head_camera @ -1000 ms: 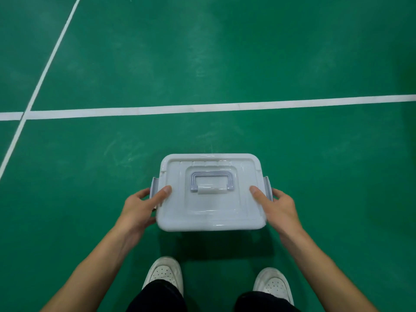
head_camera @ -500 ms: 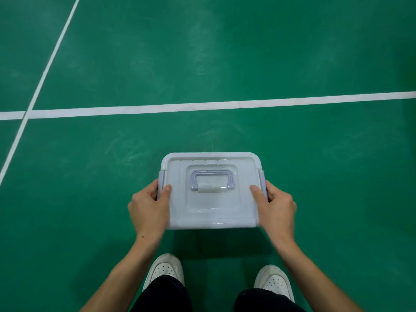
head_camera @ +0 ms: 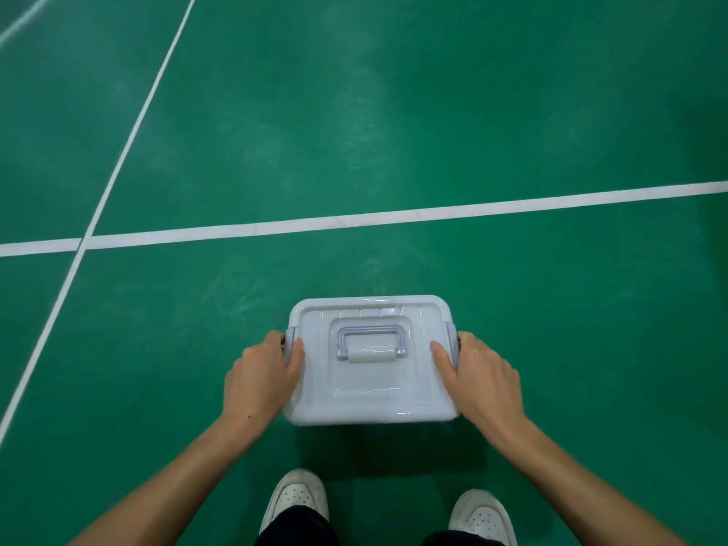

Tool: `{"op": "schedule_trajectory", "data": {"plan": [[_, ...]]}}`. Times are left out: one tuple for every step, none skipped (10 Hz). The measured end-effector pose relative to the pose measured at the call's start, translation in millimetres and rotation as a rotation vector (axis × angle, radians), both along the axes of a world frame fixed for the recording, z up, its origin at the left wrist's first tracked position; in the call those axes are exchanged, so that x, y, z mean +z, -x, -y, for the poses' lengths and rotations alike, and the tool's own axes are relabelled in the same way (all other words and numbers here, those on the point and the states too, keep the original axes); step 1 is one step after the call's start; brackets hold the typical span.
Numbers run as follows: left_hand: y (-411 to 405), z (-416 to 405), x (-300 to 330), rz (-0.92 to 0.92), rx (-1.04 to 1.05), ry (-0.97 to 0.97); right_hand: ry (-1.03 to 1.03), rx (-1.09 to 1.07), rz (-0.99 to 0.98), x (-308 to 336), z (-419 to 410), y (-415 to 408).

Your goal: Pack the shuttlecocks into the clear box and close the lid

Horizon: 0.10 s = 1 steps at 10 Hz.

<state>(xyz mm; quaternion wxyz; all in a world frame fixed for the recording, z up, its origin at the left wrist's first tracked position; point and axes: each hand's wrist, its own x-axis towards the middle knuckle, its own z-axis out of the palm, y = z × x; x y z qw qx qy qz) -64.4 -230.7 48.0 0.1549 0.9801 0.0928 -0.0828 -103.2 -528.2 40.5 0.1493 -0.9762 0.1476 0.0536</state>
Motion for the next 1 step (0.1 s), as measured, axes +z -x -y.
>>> {"op": "schedule_trajectory", "data": {"plan": [[-39.7,-9.1,5.5,-0.045,-0.114,-0.106,0.032,0.094,-0.010,1.6,13.0,-32.9]]}}
